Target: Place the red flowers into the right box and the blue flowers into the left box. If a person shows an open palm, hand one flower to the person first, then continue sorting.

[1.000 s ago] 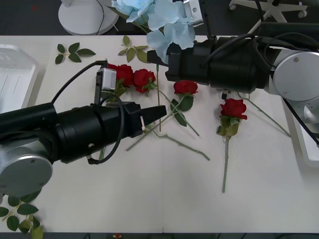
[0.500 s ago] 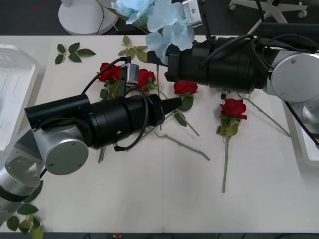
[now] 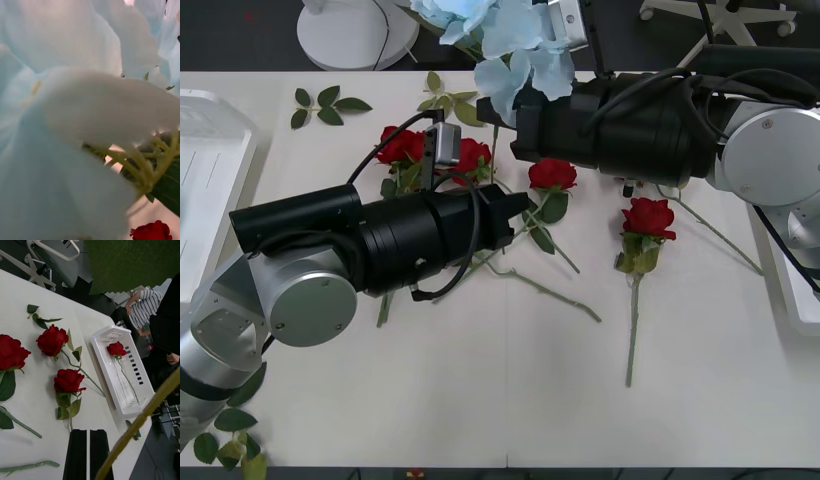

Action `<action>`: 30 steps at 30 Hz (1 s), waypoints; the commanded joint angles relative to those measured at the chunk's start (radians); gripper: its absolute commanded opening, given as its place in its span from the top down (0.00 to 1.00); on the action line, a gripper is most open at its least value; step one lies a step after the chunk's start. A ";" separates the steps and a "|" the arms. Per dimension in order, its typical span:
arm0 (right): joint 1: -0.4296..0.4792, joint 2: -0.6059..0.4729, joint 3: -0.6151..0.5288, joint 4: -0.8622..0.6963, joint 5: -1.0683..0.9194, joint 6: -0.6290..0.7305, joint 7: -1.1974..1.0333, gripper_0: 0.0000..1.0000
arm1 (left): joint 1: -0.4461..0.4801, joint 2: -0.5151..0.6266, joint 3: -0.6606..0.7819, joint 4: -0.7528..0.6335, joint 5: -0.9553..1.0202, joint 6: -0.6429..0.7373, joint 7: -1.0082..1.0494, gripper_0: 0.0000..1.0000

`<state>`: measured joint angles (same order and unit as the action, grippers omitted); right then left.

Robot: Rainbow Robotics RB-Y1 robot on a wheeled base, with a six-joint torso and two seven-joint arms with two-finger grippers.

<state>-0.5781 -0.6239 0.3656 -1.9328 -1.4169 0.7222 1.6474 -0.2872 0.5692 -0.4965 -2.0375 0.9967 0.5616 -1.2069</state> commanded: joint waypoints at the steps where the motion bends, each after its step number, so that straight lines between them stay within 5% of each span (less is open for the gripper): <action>1: -0.045 0.032 0.006 -0.012 0.006 -0.020 -0.012 1.00 | -0.036 -0.014 -0.011 -0.010 -0.009 -0.014 -0.022 1.00; 3: -0.045 0.032 0.004 -0.012 0.012 -0.023 -0.012 1.00 | -0.038 -0.011 -0.011 -0.010 -0.013 -0.017 -0.022 1.00; 4: -0.045 0.032 0.004 -0.012 0.013 -0.023 -0.014 0.87 | -0.038 -0.009 -0.011 -0.010 -0.015 -0.020 -0.022 1.00; 6: -0.045 0.032 0.004 -0.012 0.042 -0.029 -0.017 0.38 | -0.038 -0.006 -0.011 -0.010 -0.017 -0.023 -0.022 1.00; 7: -0.045 0.032 0.004 -0.012 0.055 -0.029 -0.020 0.22 | -0.036 -0.003 -0.011 -0.010 -0.017 -0.029 -0.022 1.00; 10: -0.045 0.030 0.004 -0.012 0.069 -0.038 -0.026 0.02 | -0.036 0.006 -0.011 -0.010 -0.017 -0.038 -0.020 1.00; 16: -0.045 0.021 0.003 -0.011 0.088 -0.043 -0.031 0.00 | -0.033 0.060 0.003 -0.010 -0.010 -0.055 -0.010 1.00; 22: -0.045 -0.019 -0.011 -0.005 0.108 -0.010 -0.037 0.00 | 0.030 0.228 0.125 -0.012 -0.012 -0.017 -0.010 1.00; 30: -0.094 -0.088 -0.123 0.106 0.156 0.342 -0.037 0.00 | 0.126 0.365 0.458 -0.010 -0.018 0.366 -0.022 1.00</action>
<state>-0.5995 -0.6526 0.2902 -1.8619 -1.2969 1.0035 1.6317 -0.2105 0.8757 -0.1720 -2.0301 0.9899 0.8469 -1.2068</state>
